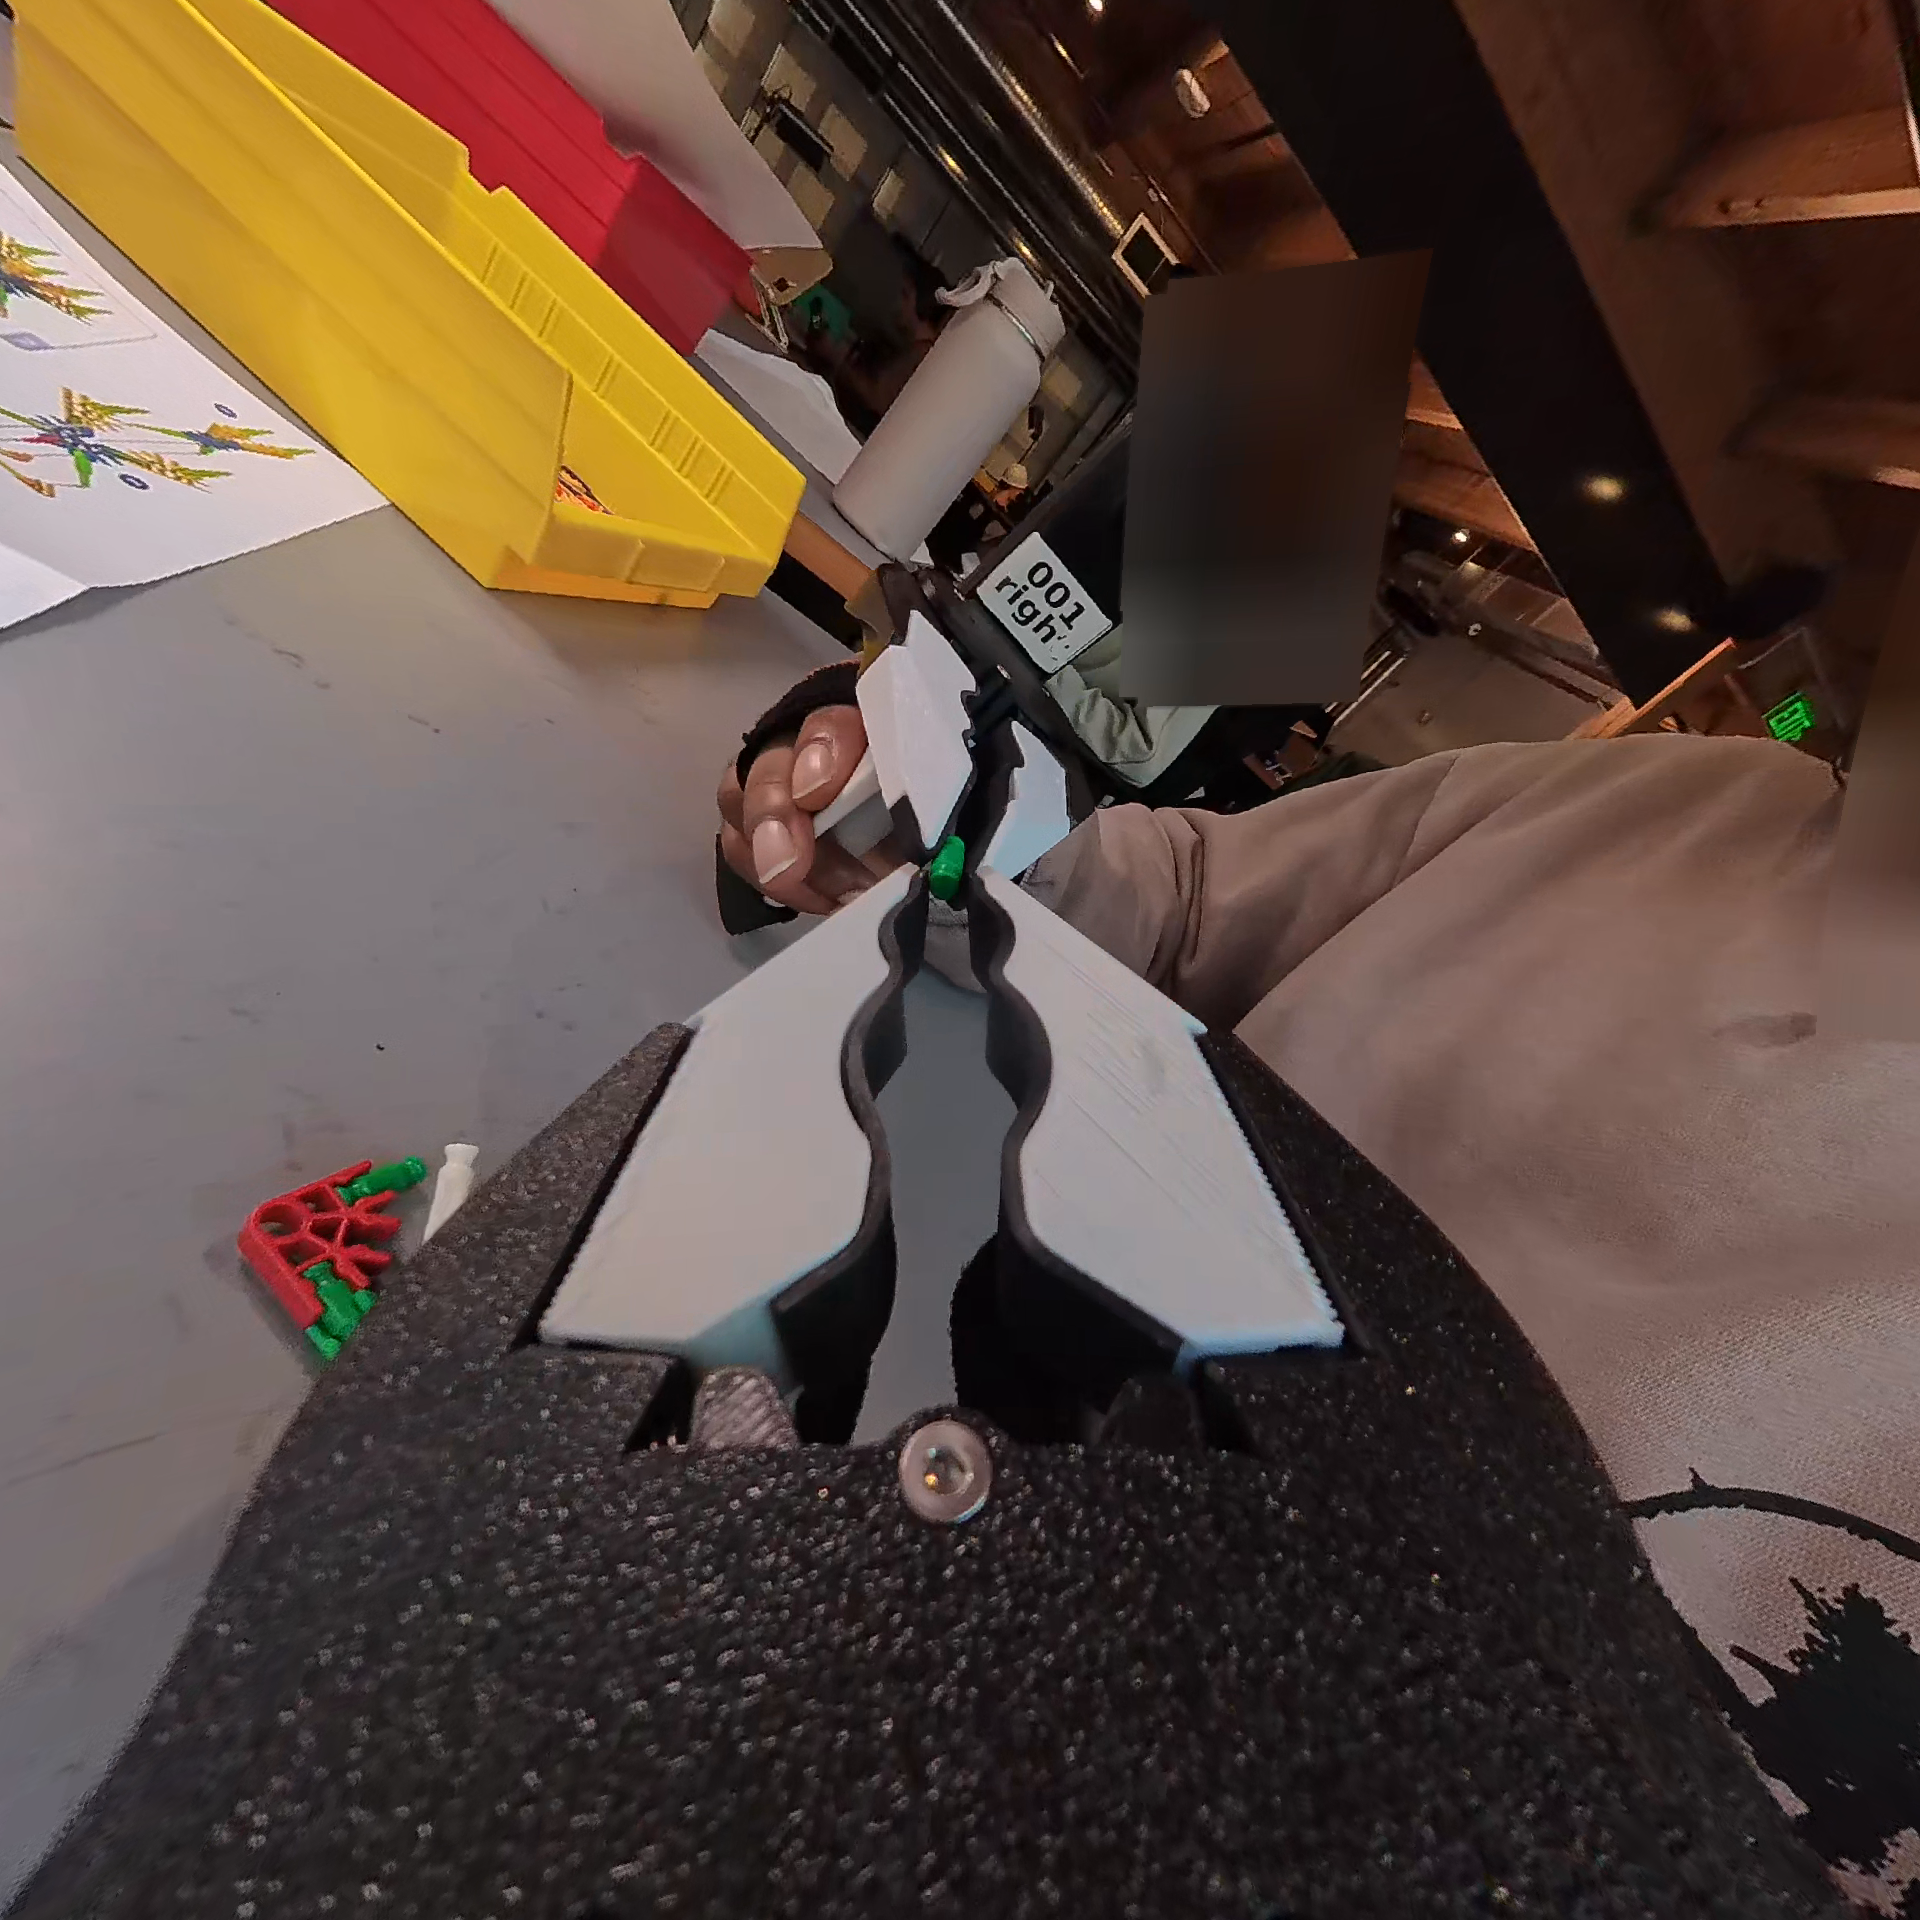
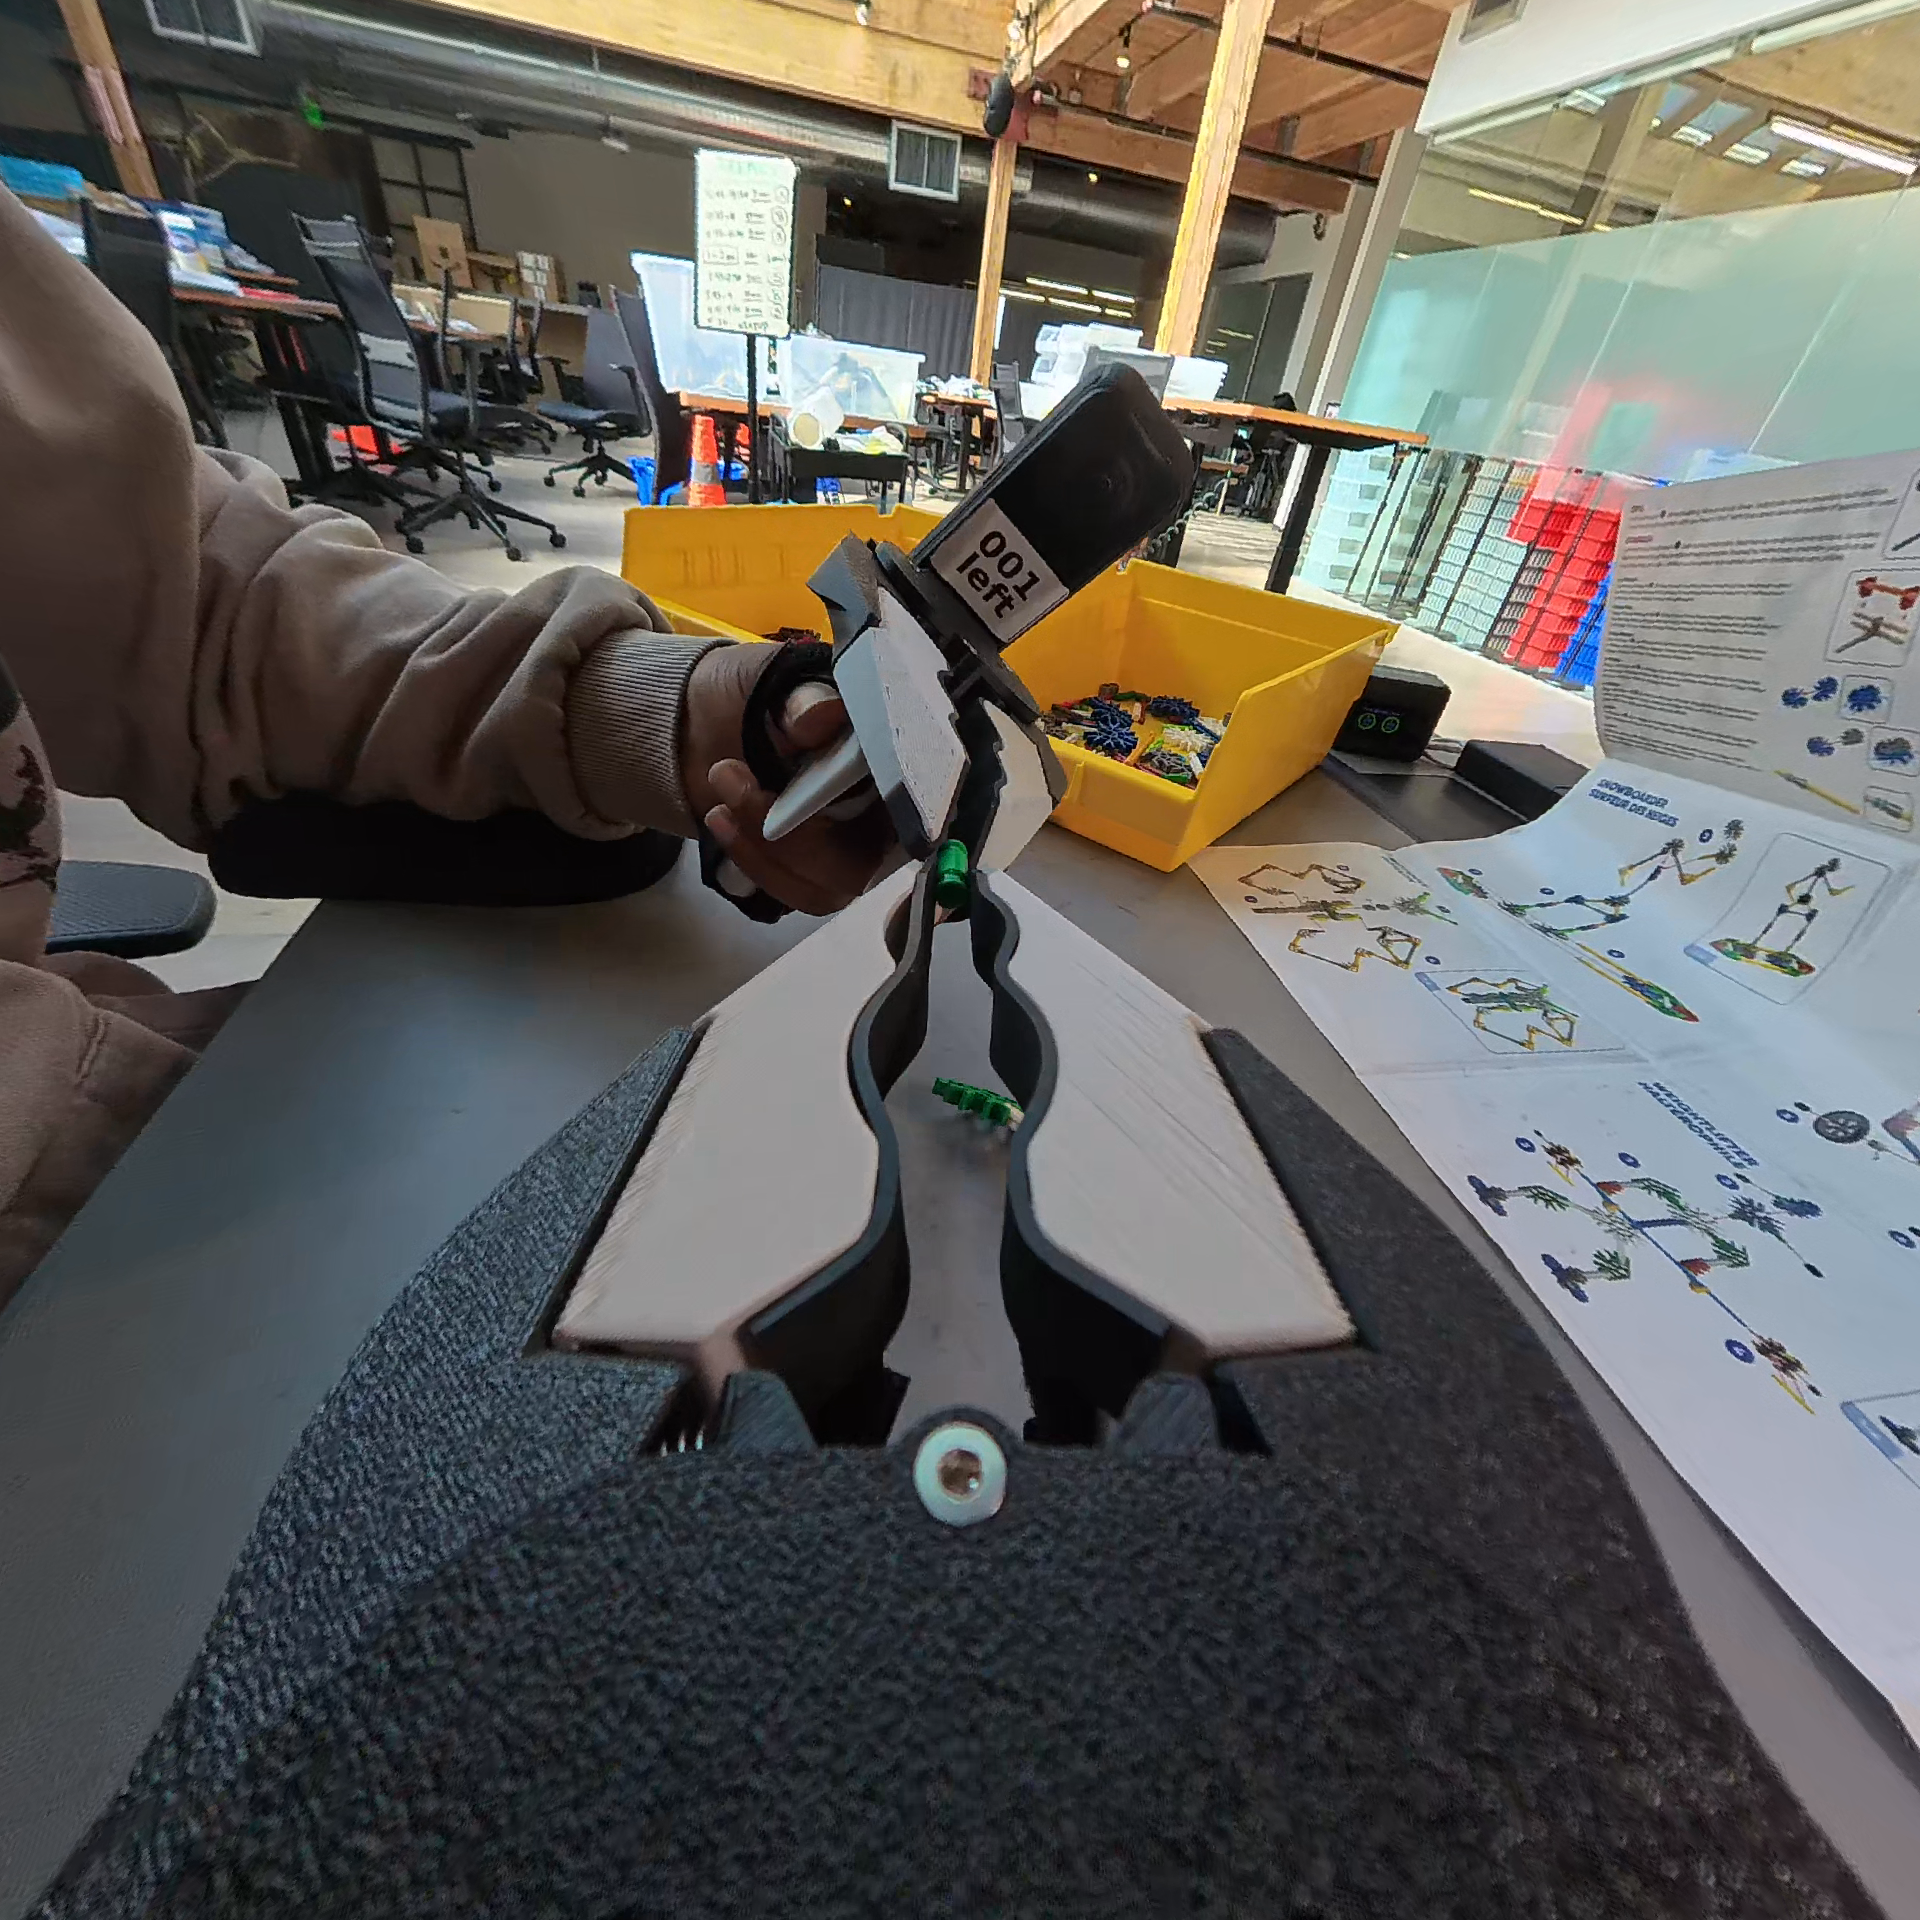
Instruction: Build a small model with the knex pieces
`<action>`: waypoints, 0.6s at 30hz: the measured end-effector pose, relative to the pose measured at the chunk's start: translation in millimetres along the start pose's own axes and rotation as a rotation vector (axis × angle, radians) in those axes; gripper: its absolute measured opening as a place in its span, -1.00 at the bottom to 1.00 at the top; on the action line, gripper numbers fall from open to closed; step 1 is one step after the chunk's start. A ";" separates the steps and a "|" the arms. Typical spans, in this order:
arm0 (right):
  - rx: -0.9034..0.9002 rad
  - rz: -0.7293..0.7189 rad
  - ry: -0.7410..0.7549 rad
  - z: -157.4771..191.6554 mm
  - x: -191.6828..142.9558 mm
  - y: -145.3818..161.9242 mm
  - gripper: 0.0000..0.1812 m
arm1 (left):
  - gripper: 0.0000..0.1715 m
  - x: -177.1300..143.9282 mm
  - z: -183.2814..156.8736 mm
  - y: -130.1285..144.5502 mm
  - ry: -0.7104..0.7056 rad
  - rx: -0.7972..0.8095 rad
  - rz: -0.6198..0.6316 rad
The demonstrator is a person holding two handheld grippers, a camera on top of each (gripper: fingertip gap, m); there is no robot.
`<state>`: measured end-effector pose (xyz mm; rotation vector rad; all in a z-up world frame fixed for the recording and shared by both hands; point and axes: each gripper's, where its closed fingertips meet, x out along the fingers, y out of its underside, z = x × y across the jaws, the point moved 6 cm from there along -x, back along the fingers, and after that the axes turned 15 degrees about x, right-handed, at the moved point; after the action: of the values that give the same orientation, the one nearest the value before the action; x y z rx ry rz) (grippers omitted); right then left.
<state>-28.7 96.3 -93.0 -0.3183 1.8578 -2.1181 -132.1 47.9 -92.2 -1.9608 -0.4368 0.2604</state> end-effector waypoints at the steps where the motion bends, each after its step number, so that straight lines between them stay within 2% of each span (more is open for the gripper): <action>1: -0.002 0.002 -0.001 0.1 -0.2 0.5 -0.95 | -0.95 0.3 0.3 0.6 0.006 -0.007 -0.005; 4: -0.014 0.015 0.008 -0.6 0.2 1.6 -0.95 | -0.96 0.0 1.1 1.8 -0.005 0.006 -0.011; 7: -0.019 0.009 0.063 -6.2 -0.6 1.5 -0.82 | -0.96 -10.8 4.3 -6.2 -0.134 0.132 0.002; 9: 0.004 0.007 0.107 -13.4 -3.3 0.5 -0.69 | -0.96 -37.1 14.0 -21.9 -0.373 0.294 0.032; 11: 0.028 0.042 0.142 -21.1 -4.7 3.2 -0.61 | -0.96 -83.6 26.9 -41.8 -0.748 0.492 0.110; 13: 0.051 0.111 0.177 -28.6 -3.2 10.7 -0.60 | -0.96 -135.8 32.9 -57.0 -1.097 0.601 0.188; 16: 0.074 0.140 0.192 -32.5 -0.5 12.3 -0.60 | -0.95 -197.8 40.3 -58.2 -1.449 0.594 0.310; 18: 0.077 0.147 0.192 -32.9 0.2 12.8 -0.60 | -0.95 -221.3 45.5 -50.7 -1.570 0.545 0.354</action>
<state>-39.7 125.1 -110.2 0.0402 1.8320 -2.1765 -359.7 12.4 -68.3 -0.9282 -0.8416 1.9417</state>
